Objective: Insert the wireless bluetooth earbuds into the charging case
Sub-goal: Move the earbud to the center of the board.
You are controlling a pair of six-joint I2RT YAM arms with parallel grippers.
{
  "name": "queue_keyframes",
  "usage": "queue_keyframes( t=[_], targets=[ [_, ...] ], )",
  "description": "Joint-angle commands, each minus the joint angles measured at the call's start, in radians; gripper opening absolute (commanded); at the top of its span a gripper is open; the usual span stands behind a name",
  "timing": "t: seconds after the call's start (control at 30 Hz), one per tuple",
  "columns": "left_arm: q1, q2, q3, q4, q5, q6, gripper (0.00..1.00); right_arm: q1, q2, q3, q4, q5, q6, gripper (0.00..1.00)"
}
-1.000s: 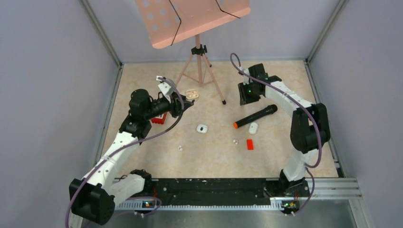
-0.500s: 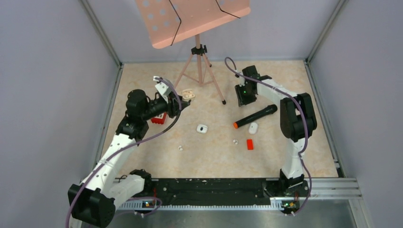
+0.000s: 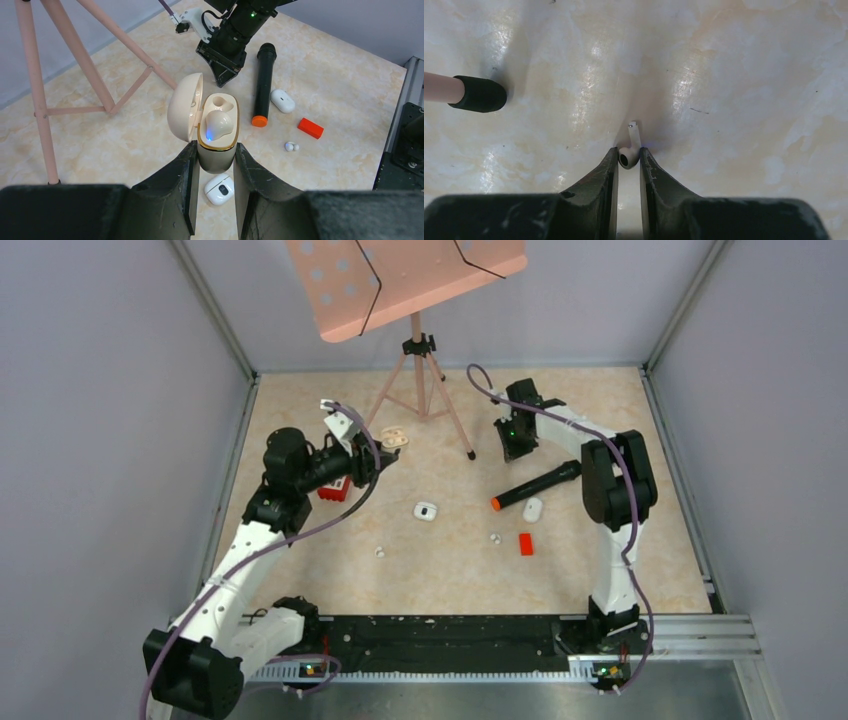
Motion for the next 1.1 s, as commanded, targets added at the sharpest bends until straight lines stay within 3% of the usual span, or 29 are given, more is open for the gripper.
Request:
queue_keyframes(
  t=[0.0, 0.23, 0.4, 0.5, 0.77, 1.07],
  targets=[
    [0.006, -0.03, 0.036, 0.03, -0.001, 0.01, 0.0, -0.007, 0.009, 0.013, 0.029, -0.004, -0.061, 0.13],
    [0.008, -0.042, 0.026, 0.028, 0.0, 0.014, 0.0, 0.029, -0.153, -0.08, 0.021, -0.196, -0.33, 0.04],
    [0.011, -0.046, 0.017, 0.035, -0.004, 0.015, 0.0, 0.098, -0.389, -0.305, 0.022, -0.452, -0.748, 0.04],
    [0.013, -0.045, 0.013, 0.043, -0.008, 0.004, 0.0, 0.173, -0.47, -0.371, -0.036, -0.483, -0.997, 0.04],
    [0.016, -0.045, 0.015, 0.045, -0.007, 0.004, 0.0, 0.368, -0.367, -0.312, -0.292, -0.441, -1.357, 0.06],
    [0.023, -0.075, -0.013, 0.038, -0.017, -0.004, 0.0, 0.406, -0.319, -0.317, -0.307, -0.401, -1.689, 0.07]
  ],
)
